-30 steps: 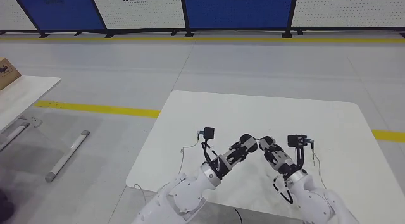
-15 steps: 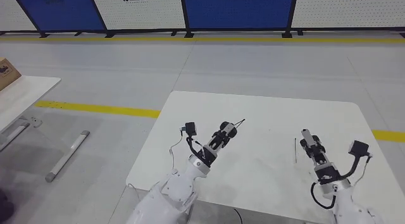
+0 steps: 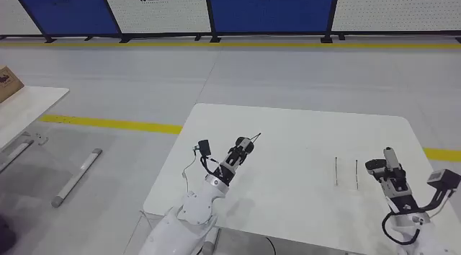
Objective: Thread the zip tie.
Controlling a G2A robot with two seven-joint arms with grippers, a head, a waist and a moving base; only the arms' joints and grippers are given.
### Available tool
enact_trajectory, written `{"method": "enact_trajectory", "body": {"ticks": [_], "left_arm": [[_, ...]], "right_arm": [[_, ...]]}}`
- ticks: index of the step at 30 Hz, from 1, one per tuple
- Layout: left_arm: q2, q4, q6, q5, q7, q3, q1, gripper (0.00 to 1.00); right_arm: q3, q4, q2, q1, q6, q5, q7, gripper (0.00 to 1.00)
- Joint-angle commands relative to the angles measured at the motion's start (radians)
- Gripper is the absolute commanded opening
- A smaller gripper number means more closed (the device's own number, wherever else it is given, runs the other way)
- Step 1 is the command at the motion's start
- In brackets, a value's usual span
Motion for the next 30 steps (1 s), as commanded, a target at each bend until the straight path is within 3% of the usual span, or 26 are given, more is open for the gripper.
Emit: {"method": "enact_trajectory", "body": {"ticks": [1, 8, 11, 30], "left_arm": [[0.0, 0.0, 0.0, 0.0, 0.0, 0.0, 0.0, 0.0], [-0.002, 0.01, 0.016, -0.017, 0.023, -0.006, -0.001, 0.0], [-0.005, 0.02, -0.012, -0.039, 0.015, 0.0, 0.002, 0.0], [-0.005, 0.02, -0.012, -0.039, 0.015, 0.0, 0.002, 0.0]], "right_arm": [[0.0, 0.0, 0.0, 0.0, 0.0, 0.0, 0.0, 1.0], [0.0, 0.0, 0.0, 0.0, 0.0, 0.0, 0.0, 1.0], [0.0, 0.0, 0.0, 0.0, 0.0, 0.0, 0.0, 1.0], [0.0, 0.0, 0.0, 0.0, 0.0, 0.0, 0.0, 1.0]]}}
